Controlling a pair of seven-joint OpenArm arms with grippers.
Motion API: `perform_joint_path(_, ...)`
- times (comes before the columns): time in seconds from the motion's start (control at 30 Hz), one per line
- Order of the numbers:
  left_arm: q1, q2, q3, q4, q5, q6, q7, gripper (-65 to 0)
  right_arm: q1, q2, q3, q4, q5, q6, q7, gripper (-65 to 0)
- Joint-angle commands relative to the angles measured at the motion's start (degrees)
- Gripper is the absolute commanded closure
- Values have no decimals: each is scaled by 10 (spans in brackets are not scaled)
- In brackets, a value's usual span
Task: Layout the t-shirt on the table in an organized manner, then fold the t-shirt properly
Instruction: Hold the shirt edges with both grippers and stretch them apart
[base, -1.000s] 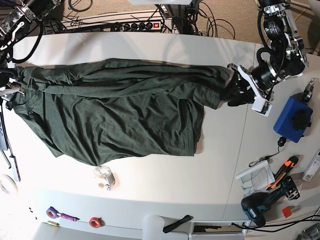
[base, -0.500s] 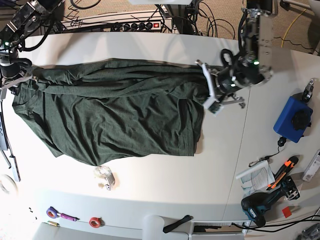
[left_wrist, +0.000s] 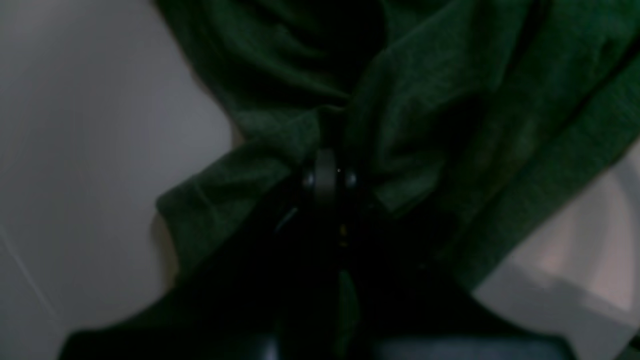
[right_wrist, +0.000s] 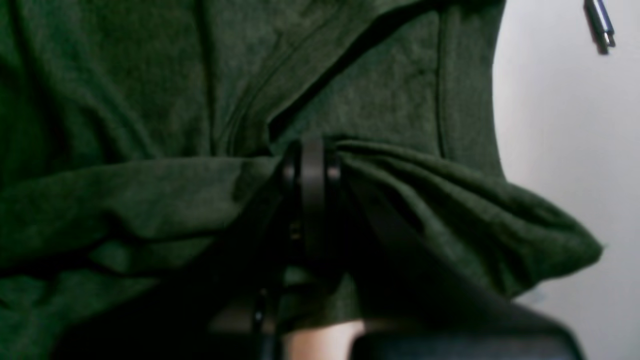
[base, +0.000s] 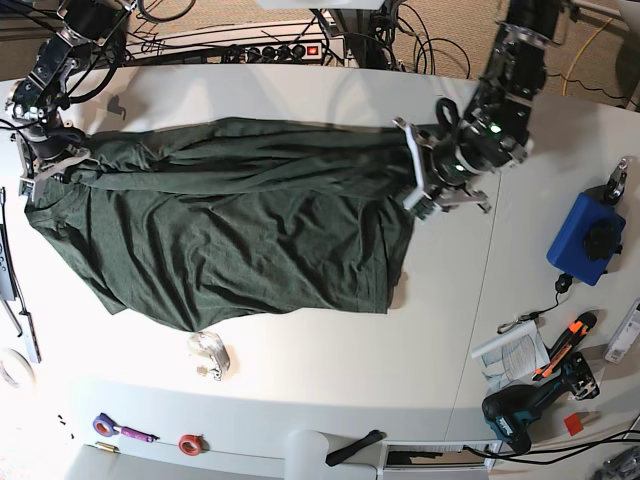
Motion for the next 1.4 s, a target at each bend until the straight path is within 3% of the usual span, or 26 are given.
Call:
perform_joint_path(0.0, 3, -17, -2, -14, 22, 13, 49, 0, 1, 8, 0, 1, -16, -1, -26, 0)
perform_joint_path(0.13, 9, -31, -3, -19, -11, 12, 79, 0, -5, 8, 0, 1, -15, -2, -75, 0)
perform_joint_path(0.3, 42, -31, -3, -19, -16, 12, 89, 0, -37, 8, 0, 1, 3, -2, -90, 0)
perform_joint_path(0.53, 93, -31, -3, -18, -16, 24, 96, 0, -85, 9, 0, 2, 116, 29, -143, 0)
perform_joint_path(0.63, 103, -31, -3, -16, -16, 25, 99, 0, -98, 12, 2, 2, 116, 29, -148, 0)
perform_joint_path(0.97, 138, -31, -63, 48, -25, 25, 102, 0, -131, 72, 2, 2, 157, 27, -167, 0)
perform_joint_path(1.37, 168, -31, -101, 79, -48, 12, 95, 0, -138, 73, 2, 2, 176, 27, -205, 0)
